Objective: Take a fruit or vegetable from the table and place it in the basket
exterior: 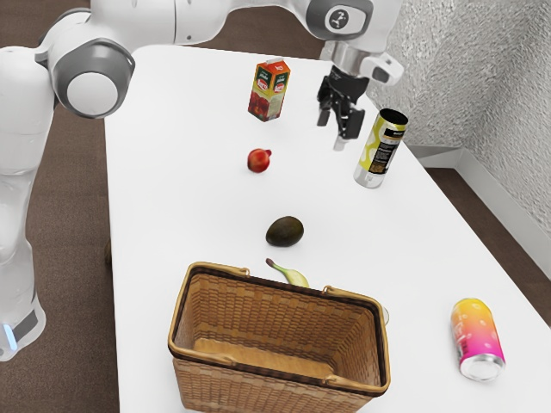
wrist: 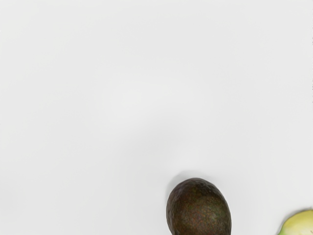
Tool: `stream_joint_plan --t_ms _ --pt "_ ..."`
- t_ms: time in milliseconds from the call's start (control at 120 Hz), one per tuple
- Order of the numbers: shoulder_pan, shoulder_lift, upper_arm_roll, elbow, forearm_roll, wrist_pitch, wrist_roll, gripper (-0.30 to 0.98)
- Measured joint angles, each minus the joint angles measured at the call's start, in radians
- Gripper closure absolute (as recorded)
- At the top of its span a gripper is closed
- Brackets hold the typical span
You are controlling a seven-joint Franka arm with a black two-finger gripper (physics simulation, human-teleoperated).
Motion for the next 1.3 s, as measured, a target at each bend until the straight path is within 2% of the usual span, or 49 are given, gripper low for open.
stream_joint_plan --t_ms 217,350,550,617,783,875,983,1300 --pt "0.0 0.0 0.007 0.0 -0.002 0.027 0.001 0.0" --pt "0.001 0.002 0.037 0.0 -0.038 0.035 0.002 0.0" --pt "-0.011 0.0 0.033 -0.006 -0.044 0.025 -0.001 0.0" --pt "-0.022 -0.033 0.024 -0.059 -0.036 0.022 -0.004 0.0" --pt "-0.03 -0.22 0.006 -0.345 -0.014 0.054 -0.017 0.0" --pt "-0.022 -0.28 -0.004 -0.456 -0.007 0.088 -0.027 0.0" --pt "0.013 -0.289 -0.059 -0.485 0.004 0.131 -0.046 0.0" --pt "-0.096 -0.27 -0.094 -0.485 0.019 0.199 -0.086 0.0"
